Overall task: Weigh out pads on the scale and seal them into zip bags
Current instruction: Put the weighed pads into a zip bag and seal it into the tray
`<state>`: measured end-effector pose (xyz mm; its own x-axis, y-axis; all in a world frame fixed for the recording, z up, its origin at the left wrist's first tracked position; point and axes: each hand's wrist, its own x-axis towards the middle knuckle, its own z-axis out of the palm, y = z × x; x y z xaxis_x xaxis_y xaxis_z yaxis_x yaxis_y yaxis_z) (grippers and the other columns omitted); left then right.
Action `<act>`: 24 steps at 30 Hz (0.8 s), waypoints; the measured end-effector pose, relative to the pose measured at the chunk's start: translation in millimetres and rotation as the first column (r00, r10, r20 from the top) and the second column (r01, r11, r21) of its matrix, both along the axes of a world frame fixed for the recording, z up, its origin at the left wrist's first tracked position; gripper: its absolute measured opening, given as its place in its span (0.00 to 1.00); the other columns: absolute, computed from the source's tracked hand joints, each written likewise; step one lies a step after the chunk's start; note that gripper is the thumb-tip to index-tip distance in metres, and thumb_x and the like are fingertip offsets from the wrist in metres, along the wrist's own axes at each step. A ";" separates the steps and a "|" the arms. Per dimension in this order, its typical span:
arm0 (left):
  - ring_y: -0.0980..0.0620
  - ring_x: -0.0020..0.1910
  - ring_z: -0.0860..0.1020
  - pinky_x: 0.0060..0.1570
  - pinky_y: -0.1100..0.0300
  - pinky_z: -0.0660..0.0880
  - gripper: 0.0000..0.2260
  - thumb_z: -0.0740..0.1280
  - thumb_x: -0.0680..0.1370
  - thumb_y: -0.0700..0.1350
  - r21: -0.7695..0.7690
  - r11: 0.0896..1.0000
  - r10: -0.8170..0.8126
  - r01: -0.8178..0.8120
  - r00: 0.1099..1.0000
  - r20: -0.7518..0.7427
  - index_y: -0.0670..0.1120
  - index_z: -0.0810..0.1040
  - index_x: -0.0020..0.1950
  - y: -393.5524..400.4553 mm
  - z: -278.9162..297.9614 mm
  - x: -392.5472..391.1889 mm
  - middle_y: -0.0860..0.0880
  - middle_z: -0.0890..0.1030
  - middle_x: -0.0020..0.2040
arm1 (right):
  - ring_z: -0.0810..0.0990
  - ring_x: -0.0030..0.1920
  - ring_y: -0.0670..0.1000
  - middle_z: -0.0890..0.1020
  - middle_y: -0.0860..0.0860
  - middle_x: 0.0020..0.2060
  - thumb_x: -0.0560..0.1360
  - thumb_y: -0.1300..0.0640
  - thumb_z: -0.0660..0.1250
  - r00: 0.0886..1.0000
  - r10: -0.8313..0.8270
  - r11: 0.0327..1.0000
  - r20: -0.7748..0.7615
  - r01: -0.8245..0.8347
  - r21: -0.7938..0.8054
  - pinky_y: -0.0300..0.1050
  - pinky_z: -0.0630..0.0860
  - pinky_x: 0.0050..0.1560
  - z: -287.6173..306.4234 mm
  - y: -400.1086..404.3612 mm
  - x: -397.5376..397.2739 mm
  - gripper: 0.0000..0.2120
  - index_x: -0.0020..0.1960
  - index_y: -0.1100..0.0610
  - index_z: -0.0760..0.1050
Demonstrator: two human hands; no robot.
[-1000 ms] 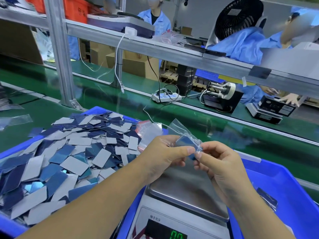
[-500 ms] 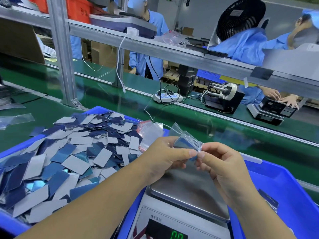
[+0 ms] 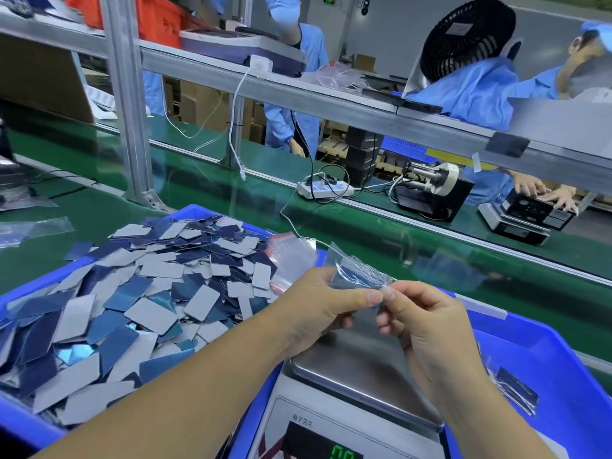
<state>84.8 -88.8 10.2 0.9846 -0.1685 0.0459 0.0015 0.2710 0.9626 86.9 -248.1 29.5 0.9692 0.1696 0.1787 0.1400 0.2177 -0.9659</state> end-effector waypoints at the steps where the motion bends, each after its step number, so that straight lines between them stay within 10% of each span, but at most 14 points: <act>1: 0.56 0.35 0.74 0.32 0.64 0.70 0.17 0.77 0.69 0.45 -0.015 1.000 0.009 -0.009 1.000 0.004 0.41 0.83 0.54 -0.2 0.2 0.5 0.49 0.80 0.40 | 0.78 0.27 0.51 0.81 0.56 0.31 0.63 0.57 0.73 1.000 0.006 1.000 0.006 -0.005 -0.001 0.39 0.76 0.29 -0.8 0.7 -0.3 0.04 0.37 0.57 0.84; 7: 0.57 0.31 0.73 0.32 0.65 0.72 0.05 0.77 0.73 0.41 -0.015 0.998 0.060 -0.059 0.996 0.059 0.51 0.86 0.43 1.3 0.0 2.6 0.54 0.79 0.34 | 0.78 0.30 0.50 0.82 0.55 0.30 0.67 0.54 0.78 0.989 -0.014 0.982 0.144 0.040 -0.182 0.39 0.76 0.32 -1.4 0.3 -2.5 0.07 0.44 0.51 0.84; 16: 0.48 0.53 0.84 0.55 0.57 0.79 0.19 0.72 0.72 0.40 -0.106 0.988 -0.106 0.110 0.994 0.039 0.47 0.80 0.64 0.0 1.1 -0.2 0.47 0.85 0.57 | 0.76 0.36 0.45 0.81 0.45 0.35 0.75 0.60 0.73 0.866 -0.216 0.882 0.452 0.372 -0.290 0.34 0.72 0.39 -1.0 -17.5 8.9 0.08 0.40 0.48 0.81; 20: 0.53 0.40 0.80 0.42 0.64 0.75 0.17 0.71 0.76 0.38 0.188 0.982 -0.020 -0.006 0.991 0.135 0.47 0.80 0.65 -0.8 -1.7 1.4 0.48 0.84 0.47 | 0.77 0.51 0.43 0.78 0.40 0.45 0.72 0.55 0.71 0.737 -0.018 0.703 0.676 0.489 -0.515 0.27 0.67 0.50 -0.3 -18.2 9.7 0.05 0.39 0.47 0.79; 24: 0.56 0.53 0.83 0.55 0.62 0.78 0.13 0.70 0.77 0.34 0.231 0.973 -0.034 0.004 0.991 0.129 0.46 0.83 0.60 0.2 -4.2 2.4 0.49 0.87 0.51 | 0.75 0.54 0.44 0.77 0.38 0.46 0.73 0.60 0.75 0.749 0.102 0.628 0.655 0.462 -0.626 0.33 0.68 0.53 -6.5 -20.3 13.2 0.12 0.40 0.45 0.77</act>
<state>87.3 -88.6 6.0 0.9690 -0.2083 0.1328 -0.1265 0.0434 0.9910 100.1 -268.4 23.0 0.7190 0.3431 0.6044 0.6646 -0.5941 -0.4532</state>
